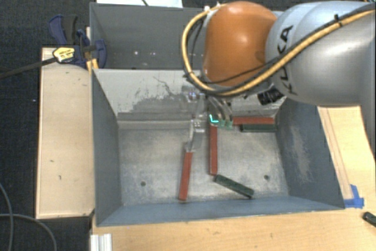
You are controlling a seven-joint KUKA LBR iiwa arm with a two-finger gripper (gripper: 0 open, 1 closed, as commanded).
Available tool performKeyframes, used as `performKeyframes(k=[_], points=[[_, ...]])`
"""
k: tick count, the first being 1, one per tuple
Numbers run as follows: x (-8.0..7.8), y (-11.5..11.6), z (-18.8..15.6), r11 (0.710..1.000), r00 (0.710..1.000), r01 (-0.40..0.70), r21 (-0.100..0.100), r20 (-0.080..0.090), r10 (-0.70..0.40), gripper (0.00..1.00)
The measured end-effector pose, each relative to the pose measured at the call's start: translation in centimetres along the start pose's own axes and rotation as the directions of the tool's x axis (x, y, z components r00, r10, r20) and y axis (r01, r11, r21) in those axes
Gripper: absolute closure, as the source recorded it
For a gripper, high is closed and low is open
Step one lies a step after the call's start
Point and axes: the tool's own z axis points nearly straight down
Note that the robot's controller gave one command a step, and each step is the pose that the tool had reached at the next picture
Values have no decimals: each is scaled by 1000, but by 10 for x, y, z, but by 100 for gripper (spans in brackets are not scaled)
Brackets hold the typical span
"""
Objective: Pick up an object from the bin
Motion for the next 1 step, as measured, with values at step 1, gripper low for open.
performKeyframes(k=[1], points=[[25, -79, 123, 994, 994, 106, 3, -3, -106, 0]])
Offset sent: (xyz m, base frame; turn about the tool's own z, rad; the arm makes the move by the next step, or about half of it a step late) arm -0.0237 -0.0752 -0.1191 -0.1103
